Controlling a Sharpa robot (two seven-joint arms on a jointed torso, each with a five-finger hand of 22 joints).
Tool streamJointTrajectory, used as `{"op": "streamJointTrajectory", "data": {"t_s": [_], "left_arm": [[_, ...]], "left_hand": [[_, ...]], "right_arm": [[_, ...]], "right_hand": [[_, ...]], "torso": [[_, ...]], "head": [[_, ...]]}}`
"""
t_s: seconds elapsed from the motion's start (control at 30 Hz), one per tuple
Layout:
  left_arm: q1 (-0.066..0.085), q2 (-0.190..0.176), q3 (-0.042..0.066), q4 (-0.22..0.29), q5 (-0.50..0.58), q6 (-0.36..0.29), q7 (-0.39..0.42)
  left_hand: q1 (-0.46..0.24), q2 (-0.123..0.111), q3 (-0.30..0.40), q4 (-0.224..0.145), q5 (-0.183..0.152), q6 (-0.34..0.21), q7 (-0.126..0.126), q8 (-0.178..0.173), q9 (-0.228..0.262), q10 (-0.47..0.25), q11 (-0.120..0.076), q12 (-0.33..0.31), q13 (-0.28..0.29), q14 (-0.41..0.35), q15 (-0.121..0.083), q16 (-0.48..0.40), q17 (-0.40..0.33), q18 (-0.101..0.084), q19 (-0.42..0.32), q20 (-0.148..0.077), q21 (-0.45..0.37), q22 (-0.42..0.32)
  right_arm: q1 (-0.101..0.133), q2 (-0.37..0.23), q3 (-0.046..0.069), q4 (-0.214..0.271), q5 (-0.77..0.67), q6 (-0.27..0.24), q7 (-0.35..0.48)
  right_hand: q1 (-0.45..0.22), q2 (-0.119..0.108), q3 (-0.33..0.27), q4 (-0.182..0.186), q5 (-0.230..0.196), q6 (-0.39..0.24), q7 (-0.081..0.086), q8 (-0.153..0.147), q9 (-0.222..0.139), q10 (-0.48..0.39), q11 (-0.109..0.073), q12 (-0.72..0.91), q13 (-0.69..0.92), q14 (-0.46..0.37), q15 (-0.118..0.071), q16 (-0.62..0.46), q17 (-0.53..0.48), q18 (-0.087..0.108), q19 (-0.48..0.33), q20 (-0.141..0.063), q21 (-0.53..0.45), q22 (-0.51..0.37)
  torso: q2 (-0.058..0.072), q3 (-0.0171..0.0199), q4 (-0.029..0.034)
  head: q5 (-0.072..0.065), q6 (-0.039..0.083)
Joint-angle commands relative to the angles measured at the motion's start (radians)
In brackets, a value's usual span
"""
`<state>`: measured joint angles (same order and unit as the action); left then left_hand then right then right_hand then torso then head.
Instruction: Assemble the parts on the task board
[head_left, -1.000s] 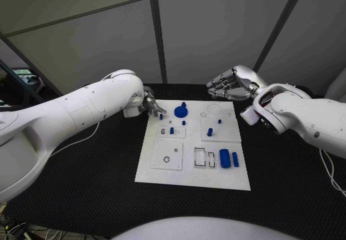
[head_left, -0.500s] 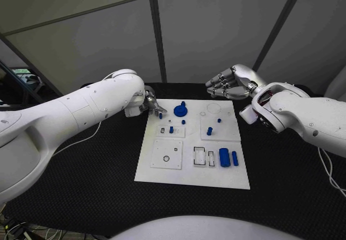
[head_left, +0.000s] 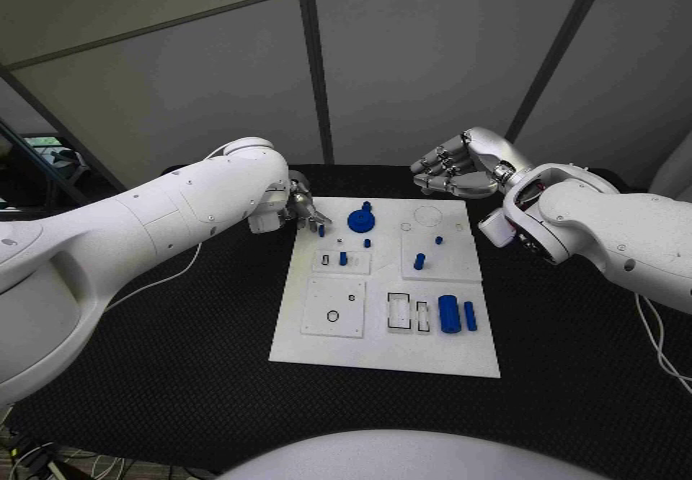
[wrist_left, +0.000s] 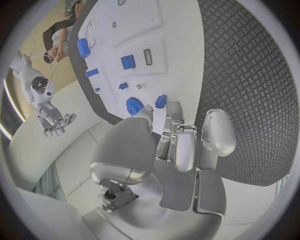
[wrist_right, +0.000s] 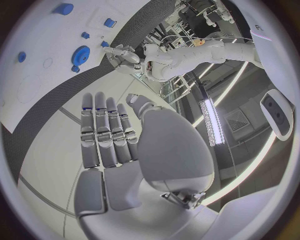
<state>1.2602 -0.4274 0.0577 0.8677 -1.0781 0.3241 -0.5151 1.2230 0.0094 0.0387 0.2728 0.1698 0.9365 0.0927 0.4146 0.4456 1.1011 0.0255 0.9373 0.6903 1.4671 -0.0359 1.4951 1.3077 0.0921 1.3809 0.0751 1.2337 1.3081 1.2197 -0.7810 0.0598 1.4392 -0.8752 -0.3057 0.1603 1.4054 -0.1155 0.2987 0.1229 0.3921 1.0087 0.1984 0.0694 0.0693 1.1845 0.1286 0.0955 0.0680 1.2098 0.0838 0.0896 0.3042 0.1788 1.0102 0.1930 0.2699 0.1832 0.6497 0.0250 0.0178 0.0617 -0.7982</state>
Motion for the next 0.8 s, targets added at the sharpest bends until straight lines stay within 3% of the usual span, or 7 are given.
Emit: {"op": "streamJointTrajectory", "data": {"t_s": [0.03,0.23,0.8], "left_arm": [[0.002,-0.001,0.0,0.002,-0.006,0.003,0.0],[0.002,-0.002,0.0,0.004,-0.006,0.011,-0.002],[0.001,0.0,0.0,0.006,-0.005,0.035,0.0]], "left_hand": [[0.015,0.005,0.001,-0.008,0.006,0.008,-0.002,0.004,-0.001,0.001,-0.006,0.004,-0.001,0.064,-0.004,0.006,0.159,-0.008,0.005,-0.003,0.0,0.003],[0.059,0.026,0.026,-0.026,0.002,0.016,-0.009,0.014,-0.003,0.005,-0.013,0.007,-0.003,0.066,-0.009,0.011,0.166,-0.01,0.01,-0.007,0.007,0.011],[0.076,0.03,0.039,-0.032,-0.007,0.028,-0.014,0.026,-0.003,0.022,-0.017,0.019,0.007,0.072,-0.012,0.021,0.18,-0.014,0.02,-0.011,0.023,0.024]], "right_arm": [[0.001,0.001,0.001,0.0,-0.001,0.007,0.004],[0.001,0.002,0.001,-0.001,-0.001,0.008,0.004],[0.001,0.002,0.001,-0.001,-0.001,0.008,0.005]], "right_hand": [[-0.009,0.001,0.002,0.004,0.006,0.001,0.003,0.001,0.001,-0.003,0.003,0.004,-0.001,0.005,-0.001,-0.004,-0.002,0.003,0.005,-0.001,-0.004,-0.001],[-0.009,0.001,0.002,0.004,0.006,0.001,0.003,0.001,0.001,-0.003,0.003,0.004,-0.001,0.005,-0.001,-0.004,-0.002,0.003,0.005,-0.001,-0.004,-0.001],[-0.009,0.001,0.002,0.004,0.006,0.001,0.003,0.001,0.001,-0.003,0.003,0.004,-0.001,0.005,-0.001,-0.004,-0.002,0.003,0.005,-0.001,-0.004,-0.001]], "torso": [[0.0,-0.0003,0.0007],[0.0,0.0002,0.0],[-0.001,0.0001,0.0005]], "head": [[0.0,-0.001],[0.001,-0.003],[-0.001,-0.007]]}}
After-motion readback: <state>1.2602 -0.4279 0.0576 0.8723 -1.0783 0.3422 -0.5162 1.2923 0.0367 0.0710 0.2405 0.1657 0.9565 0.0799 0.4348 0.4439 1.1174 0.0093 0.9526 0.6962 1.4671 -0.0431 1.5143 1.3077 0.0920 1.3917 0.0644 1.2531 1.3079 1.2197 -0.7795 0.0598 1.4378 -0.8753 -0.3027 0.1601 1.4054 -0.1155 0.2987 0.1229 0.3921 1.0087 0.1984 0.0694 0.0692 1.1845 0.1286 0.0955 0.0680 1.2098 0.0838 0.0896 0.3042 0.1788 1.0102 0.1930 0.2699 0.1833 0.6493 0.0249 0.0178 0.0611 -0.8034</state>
